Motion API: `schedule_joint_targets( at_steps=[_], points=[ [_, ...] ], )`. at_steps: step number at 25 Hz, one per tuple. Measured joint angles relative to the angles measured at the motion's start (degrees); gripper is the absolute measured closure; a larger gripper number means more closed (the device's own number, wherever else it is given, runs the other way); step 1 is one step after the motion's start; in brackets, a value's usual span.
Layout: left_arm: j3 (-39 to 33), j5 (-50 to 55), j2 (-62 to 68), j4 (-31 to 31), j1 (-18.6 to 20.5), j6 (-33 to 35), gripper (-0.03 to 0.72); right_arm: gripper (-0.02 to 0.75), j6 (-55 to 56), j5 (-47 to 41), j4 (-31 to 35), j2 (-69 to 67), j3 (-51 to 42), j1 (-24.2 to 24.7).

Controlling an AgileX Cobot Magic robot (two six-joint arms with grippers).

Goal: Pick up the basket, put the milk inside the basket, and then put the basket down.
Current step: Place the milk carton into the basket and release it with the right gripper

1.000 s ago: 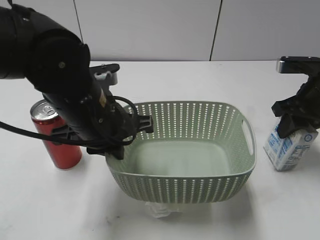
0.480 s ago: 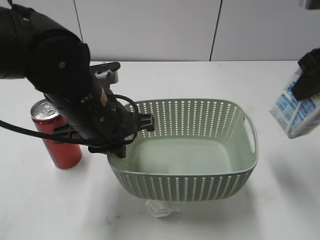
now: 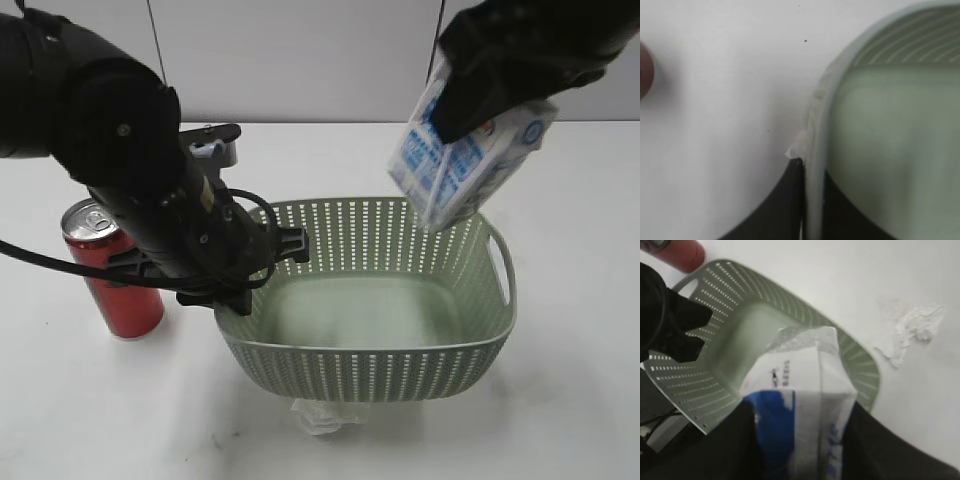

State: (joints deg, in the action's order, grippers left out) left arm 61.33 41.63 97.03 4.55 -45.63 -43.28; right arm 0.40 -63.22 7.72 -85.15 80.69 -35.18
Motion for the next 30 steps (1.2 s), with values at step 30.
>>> schedule_joint_targets(
  at_steps=[30],
  points=[
    [-0.5, 0.5, 0.3, -5.3, 0.0, 0.2, 0.678, 0.168, -1.0, 0.9, -3.0, -13.1, 0.8, -4.5]
  ],
)
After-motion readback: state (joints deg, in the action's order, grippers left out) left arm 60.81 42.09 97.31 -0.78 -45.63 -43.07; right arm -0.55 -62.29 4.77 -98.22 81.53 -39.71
